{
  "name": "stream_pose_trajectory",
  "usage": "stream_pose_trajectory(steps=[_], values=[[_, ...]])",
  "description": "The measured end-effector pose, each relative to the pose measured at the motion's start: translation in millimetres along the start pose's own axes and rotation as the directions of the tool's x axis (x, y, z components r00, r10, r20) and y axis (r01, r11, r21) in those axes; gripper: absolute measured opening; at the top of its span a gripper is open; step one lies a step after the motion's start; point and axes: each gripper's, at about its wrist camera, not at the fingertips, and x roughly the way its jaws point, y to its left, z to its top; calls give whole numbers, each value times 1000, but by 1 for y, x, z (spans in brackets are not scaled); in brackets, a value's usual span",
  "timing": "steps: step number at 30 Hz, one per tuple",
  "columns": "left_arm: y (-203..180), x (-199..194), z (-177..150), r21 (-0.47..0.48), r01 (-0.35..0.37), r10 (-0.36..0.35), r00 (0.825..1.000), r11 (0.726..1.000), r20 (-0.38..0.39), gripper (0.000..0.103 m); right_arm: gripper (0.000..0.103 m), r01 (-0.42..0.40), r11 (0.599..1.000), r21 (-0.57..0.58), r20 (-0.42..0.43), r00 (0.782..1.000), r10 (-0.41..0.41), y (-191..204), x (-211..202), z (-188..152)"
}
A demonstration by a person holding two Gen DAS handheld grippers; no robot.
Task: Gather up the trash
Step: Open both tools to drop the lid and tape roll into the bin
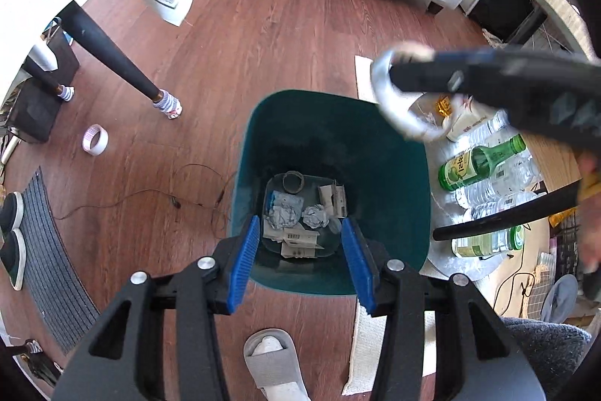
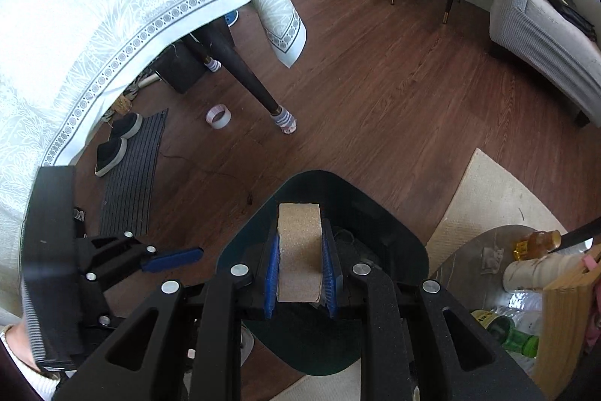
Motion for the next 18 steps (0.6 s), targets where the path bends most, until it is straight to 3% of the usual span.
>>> stream_pose_trajectory(steps=[7,11,18], values=[[15,-24,5,-43,-2,5,998,999,62,42,20,18,1000,-4,-88,996,-18,3,41,-8],[21,-41,9,-70,10,-2,994,998,105,31,20,31,1000,-4,-142,989,-31,4,66,-15],[17,-74,19,-93,58,-39,979,994,198,24,20,96,995,-41,-247,964,-103,5,103,-34]])
